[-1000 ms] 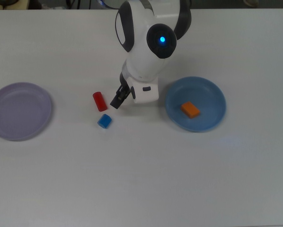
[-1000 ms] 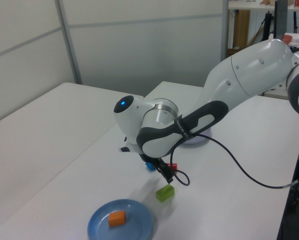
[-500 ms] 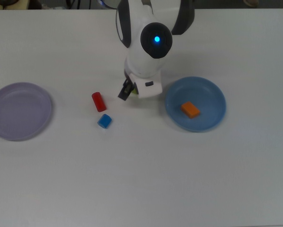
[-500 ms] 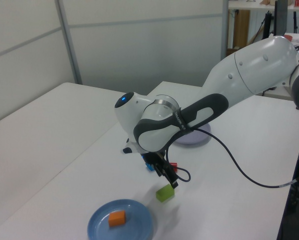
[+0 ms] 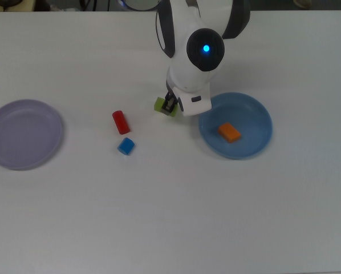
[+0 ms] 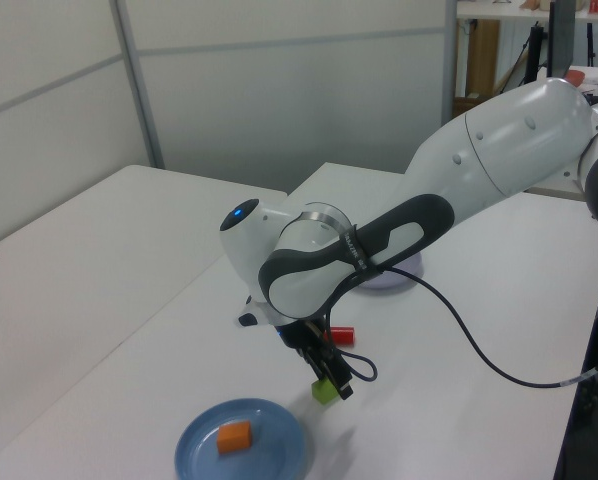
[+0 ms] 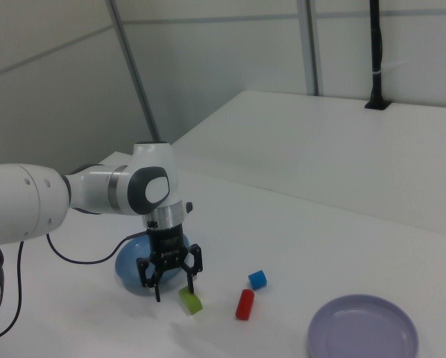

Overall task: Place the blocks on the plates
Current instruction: 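Grasp the green block and lift it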

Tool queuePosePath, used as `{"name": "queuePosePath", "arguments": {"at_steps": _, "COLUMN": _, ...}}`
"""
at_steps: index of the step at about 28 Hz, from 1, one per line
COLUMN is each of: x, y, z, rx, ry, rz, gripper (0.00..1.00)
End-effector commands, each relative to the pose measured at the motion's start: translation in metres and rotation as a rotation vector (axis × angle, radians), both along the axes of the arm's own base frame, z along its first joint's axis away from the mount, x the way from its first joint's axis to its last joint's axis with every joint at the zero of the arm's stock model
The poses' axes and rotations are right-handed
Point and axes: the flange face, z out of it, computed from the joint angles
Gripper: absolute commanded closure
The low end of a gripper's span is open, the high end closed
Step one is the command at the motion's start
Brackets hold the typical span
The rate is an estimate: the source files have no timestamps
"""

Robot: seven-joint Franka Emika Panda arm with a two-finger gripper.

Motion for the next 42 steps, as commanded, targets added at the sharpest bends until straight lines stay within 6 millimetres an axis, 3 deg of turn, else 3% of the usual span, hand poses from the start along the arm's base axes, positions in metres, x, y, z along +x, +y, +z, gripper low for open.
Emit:
{"name": "queuePosePath", "arguments": {"at_steps": 1, "x": 0.001, "y": -0.001, "z": -0.014, "rx": -0.025, "ry": -0.019, "rz": -0.002, "gripper": 0.24}}
{"name": "queuePosePath", "arguments": {"at_steps": 5, "x": 0.003, "y": -0.002, "z": -0.021, "rx": -0.033, "ry": -0.026, "rz": 0.006, "gripper": 0.23}}
{"name": "queuePosePath", "arguments": {"at_steps": 11, "x": 0.005, "y": -0.005, "z": -0.021, "rx": -0.033, "ry": -0.032, "rz": 0.003, "gripper": 0.07}}
{"name": "queuePosePath", "arguments": {"at_steps": 15, "x": 0.005, "y": -0.005, "z": -0.018, "rx": -0.03, "ry": -0.034, "rz": -0.001, "gripper": 0.08}}
{"name": "queuePosePath", "arguments": {"at_steps": 17, "x": 0.005, "y": -0.005, "z": -0.02, "rx": -0.031, "ry": -0.033, "rz": 0.0, "gripper": 0.18}}
{"name": "queuePosePath", "arguments": {"at_steps": 18, "x": 0.005, "y": -0.006, "z": -0.022, "rx": -0.032, "ry": -0.03, "rz": 0.002, "gripper": 0.39}}
{"name": "queuePosePath", "arguments": {"at_steps": 19, "x": 0.005, "y": -0.006, "z": -0.022, "rx": -0.032, "ry": -0.03, "rz": 0.002, "gripper": 0.53}}
{"name": "queuePosePath", "arguments": {"at_steps": 23, "x": 0.005, "y": -0.006, "z": -0.021, "rx": -0.032, "ry": -0.031, "rz": 0.002, "gripper": 0.95}}
{"name": "queuePosePath", "arguments": {"at_steps": 24, "x": 0.005, "y": -0.006, "z": -0.021, "rx": -0.032, "ry": -0.031, "rz": 0.002, "gripper": 0.99}}
{"name": "queuePosePath", "arguments": {"at_steps": 35, "x": 0.007, "y": -0.013, "z": -0.019, "rx": -0.036, "ry": -0.034, "rz": 0.002, "gripper": 1.0}}
{"name": "queuePosePath", "arguments": {"at_steps": 42, "x": 0.01, "y": -0.002, "z": 0.013, "rx": -0.029, "ry": -0.068, "rz": -0.01, "gripper": 1.0}}
